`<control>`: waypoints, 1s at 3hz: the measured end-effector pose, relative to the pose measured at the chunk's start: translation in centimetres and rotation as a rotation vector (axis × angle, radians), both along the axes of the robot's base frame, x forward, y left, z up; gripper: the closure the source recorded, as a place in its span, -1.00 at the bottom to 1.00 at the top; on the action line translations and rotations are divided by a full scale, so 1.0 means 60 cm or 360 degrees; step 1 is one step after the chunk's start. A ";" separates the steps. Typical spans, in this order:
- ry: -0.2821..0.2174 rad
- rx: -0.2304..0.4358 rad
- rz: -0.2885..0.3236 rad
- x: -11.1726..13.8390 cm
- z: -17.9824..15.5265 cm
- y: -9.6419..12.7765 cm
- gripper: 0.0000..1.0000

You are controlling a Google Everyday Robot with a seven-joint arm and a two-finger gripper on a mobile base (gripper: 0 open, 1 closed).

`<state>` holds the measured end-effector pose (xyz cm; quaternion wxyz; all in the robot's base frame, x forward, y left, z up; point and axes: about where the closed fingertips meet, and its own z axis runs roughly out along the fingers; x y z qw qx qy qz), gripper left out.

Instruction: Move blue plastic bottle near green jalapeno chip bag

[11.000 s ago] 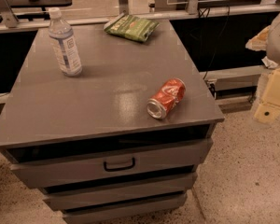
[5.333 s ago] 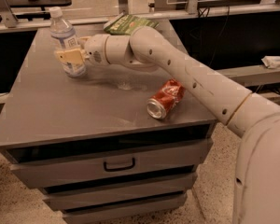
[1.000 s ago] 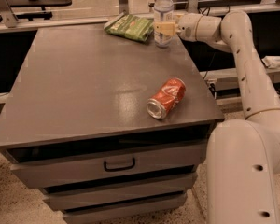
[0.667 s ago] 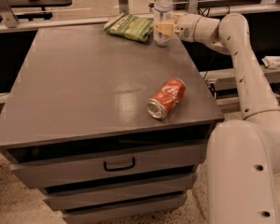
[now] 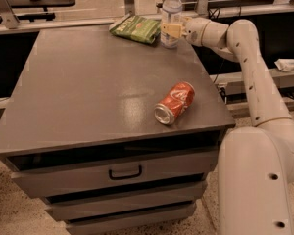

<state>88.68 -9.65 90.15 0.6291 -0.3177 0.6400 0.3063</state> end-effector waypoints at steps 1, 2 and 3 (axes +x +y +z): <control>0.0016 0.0008 -0.0004 0.001 -0.004 0.001 -0.28; 0.0016 0.0008 -0.0004 0.001 -0.004 0.001 -0.76; 0.0033 -0.0016 0.0014 -0.010 0.006 0.002 -1.00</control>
Offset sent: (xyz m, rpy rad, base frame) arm -0.0057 -0.0052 -0.0058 0.0069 0.0420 -0.0105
